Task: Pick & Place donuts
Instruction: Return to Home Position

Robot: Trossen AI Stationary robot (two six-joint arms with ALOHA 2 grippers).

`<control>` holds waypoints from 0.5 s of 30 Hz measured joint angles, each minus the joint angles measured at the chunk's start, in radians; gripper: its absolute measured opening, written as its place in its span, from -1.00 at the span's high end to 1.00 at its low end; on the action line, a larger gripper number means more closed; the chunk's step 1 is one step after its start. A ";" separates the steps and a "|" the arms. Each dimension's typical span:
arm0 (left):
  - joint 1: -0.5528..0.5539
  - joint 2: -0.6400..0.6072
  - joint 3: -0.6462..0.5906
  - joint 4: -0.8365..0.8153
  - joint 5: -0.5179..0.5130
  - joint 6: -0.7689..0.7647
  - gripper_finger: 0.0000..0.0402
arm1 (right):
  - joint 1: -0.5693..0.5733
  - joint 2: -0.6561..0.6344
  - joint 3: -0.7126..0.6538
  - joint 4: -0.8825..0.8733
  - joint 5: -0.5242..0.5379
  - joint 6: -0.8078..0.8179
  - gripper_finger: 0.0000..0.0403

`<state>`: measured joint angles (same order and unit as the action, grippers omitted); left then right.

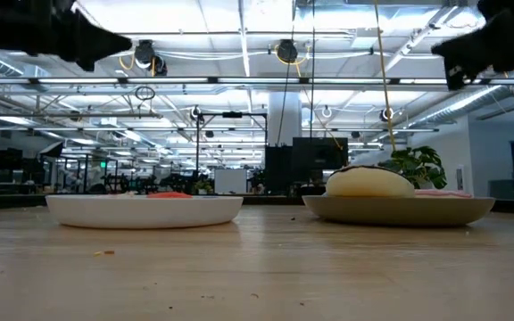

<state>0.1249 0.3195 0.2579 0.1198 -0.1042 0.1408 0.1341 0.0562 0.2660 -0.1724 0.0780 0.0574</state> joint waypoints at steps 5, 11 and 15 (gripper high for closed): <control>0.000 -0.080 -0.090 -0.006 0.063 0.036 0.99 | 0.014 -0.006 -0.053 -0.002 0.039 0.004 1.00; 0.000 -0.163 -0.187 0.028 0.063 0.059 0.99 | 0.014 -0.023 -0.088 0.005 0.108 -0.021 1.00; 0.000 -0.207 -0.244 0.042 0.062 0.056 0.99 | 0.014 -0.046 -0.140 0.080 0.111 -0.037 1.00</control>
<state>0.1249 0.1122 0.0137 0.1620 -0.0418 0.1963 0.1482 0.0103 0.1261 -0.0921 0.1891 0.0208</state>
